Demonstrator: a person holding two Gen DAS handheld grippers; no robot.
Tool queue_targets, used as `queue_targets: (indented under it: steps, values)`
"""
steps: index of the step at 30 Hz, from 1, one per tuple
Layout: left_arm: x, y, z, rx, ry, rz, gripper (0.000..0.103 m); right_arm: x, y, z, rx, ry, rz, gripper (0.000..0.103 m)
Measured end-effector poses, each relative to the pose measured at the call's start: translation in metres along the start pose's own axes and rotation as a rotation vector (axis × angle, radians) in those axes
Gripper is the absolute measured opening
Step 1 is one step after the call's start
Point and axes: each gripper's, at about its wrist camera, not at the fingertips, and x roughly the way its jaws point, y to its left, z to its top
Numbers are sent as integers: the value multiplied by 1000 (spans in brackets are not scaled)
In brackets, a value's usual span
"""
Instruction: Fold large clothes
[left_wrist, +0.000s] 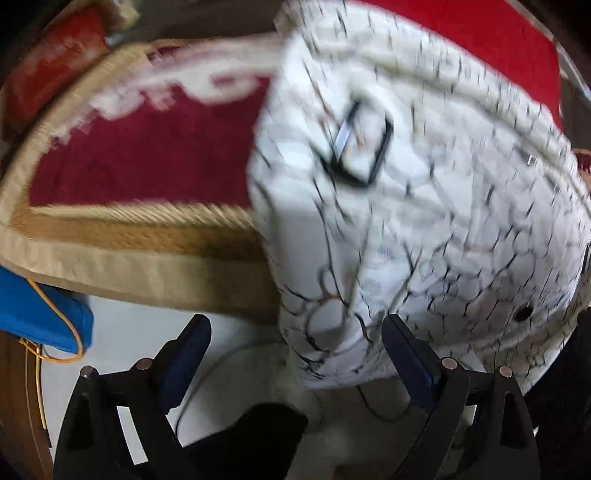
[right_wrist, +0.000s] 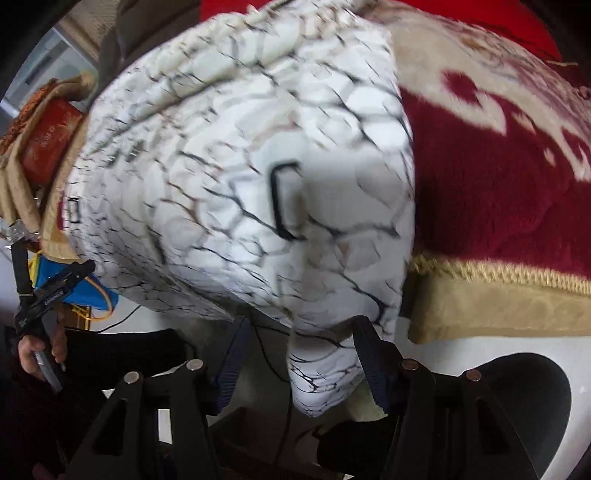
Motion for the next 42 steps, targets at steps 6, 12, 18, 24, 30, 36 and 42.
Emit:
queue_targets:
  steps: [6,12,18,24,30,36,42]
  values:
    - [25,-14,4,56,42,-16,94,26,-14,-12,54,62,-68,64]
    - [33,-23,1,97,53,-124,61,55,-26,-17,141,90,-110,68]
    - [46,-7,2,-5,83,-189,45,72,-36,-26,167,50,-88,52]
    - [52,-16,2,26,88,-182,38,49,-34,-30,106,26,-20,8]
    - [36,-23,-2,14,63,-297,7,0,-9,-41,-23,-5,195,7]
    - [-23,-25,-1,42,-38,-555,6,-74,4,-31,-101,-147,448,7]
    - [-87,-11,20,41,-170,-706,6,-122,4,6,-75,-296,594,7]
